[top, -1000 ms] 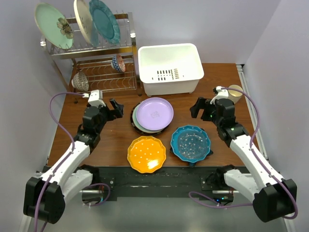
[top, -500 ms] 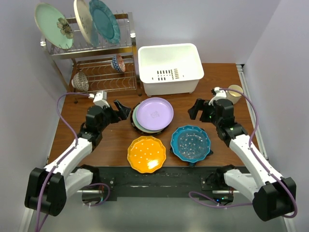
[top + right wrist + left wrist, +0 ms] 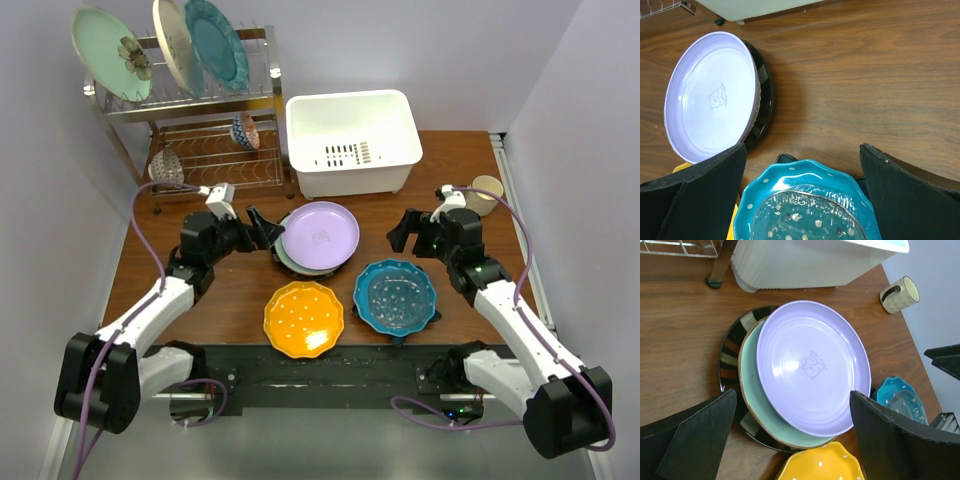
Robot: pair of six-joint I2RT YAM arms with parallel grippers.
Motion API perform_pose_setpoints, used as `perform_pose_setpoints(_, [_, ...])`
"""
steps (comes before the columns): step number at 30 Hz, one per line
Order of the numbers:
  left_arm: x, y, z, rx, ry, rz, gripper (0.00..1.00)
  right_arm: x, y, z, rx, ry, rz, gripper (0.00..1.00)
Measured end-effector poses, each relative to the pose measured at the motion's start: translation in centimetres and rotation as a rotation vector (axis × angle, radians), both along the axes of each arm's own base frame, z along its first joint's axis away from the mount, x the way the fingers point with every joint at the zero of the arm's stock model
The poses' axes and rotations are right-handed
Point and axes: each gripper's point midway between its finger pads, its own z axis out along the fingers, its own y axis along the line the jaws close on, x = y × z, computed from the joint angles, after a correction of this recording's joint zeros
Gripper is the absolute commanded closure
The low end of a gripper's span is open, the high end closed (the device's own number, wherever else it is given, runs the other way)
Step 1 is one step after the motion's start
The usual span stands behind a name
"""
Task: Place the plates into the plastic bin on the countertop
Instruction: Pick up the plate at the center of the board.
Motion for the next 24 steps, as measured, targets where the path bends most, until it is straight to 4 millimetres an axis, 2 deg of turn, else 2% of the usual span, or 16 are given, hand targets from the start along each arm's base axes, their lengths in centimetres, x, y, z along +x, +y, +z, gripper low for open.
perform_pose_setpoints(7, [1.3,-0.2,2.1,0.047,-0.007,-0.019,0.02,-0.1,0.4,0.1,0.014,-0.004,0.019,0.02])
perform_pose_setpoints(10, [1.7,-0.4,2.3,0.063,0.011,-0.032,0.03,-0.2,0.8,0.1,0.03,-0.004,0.039,0.03])
perform_pose_setpoints(16, [1.3,-0.5,0.3,0.091,0.096,-0.057,0.05,-0.1,2.2,0.3,0.076,-0.003,0.096,0.11])
perform_pose_setpoints(21, [0.5,-0.6,-0.9,0.099,0.154,-0.075,0.07,-0.4,3.7,-0.8,0.1,0.04,0.16,0.11])
perform_pose_setpoints(24, [-0.1,-0.4,-1.7,0.108,0.193,-0.076,0.09,-1.2,5.4,-1.2,0.099,0.06,0.217,0.12])
